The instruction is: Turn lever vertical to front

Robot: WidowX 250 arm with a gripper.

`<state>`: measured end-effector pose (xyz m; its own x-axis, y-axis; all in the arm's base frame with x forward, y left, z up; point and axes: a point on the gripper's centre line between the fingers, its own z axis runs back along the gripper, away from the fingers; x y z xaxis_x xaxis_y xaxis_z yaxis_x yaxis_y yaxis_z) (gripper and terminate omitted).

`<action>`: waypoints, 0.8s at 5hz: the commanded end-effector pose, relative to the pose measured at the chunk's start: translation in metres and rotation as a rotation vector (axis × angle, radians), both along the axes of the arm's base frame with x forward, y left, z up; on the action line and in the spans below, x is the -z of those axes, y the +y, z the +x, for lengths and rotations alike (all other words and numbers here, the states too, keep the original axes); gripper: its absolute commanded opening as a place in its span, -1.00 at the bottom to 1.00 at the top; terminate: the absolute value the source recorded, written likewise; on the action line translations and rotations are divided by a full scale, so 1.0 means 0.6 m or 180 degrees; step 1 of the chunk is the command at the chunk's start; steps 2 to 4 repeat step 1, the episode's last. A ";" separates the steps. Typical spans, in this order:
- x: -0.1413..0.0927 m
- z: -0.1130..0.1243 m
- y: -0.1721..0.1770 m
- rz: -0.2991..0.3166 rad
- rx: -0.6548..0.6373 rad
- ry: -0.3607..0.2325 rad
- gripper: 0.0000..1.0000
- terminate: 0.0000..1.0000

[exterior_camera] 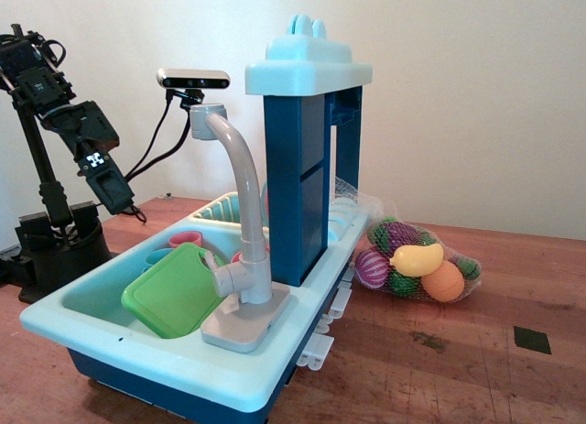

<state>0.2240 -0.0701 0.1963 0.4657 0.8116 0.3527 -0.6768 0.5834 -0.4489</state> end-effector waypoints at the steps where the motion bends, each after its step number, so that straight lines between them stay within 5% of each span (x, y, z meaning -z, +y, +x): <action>1: -0.016 0.007 0.003 -0.0042 0.0004 -0.0079 1.00 1.00; 4: -0.016 0.007 0.003 -0.0042 0.0004 -0.0079 1.00 1.00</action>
